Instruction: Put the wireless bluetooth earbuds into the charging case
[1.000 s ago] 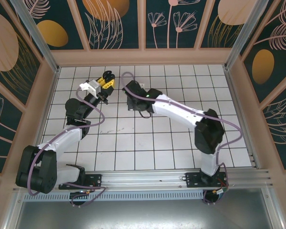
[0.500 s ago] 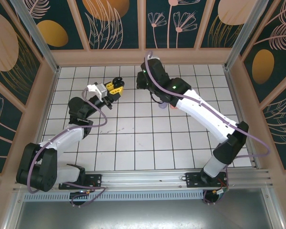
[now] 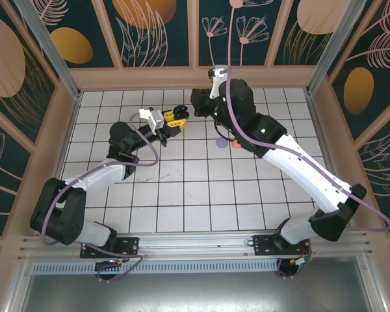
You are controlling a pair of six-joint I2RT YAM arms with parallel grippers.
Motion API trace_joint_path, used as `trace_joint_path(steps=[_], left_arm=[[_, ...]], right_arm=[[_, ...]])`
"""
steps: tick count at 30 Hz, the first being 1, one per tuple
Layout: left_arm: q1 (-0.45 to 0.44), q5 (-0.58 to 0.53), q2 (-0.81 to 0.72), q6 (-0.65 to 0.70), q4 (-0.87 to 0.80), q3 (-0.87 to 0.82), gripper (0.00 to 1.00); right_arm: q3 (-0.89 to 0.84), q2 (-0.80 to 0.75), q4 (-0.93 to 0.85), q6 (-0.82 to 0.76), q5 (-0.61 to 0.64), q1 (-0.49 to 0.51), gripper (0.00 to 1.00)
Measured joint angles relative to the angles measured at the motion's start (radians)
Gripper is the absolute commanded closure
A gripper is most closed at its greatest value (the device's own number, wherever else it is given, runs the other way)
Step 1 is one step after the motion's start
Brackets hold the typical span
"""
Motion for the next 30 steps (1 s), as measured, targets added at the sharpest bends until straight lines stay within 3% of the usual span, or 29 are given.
trace_joint_path(steps=[30], left_arm=[[-0.013,0.006,0.032,-0.011,0.021,0.047,1.0]], right_arm=[[-0.086,0.028,0.048,0.008,-0.066,0.018,0.88]])
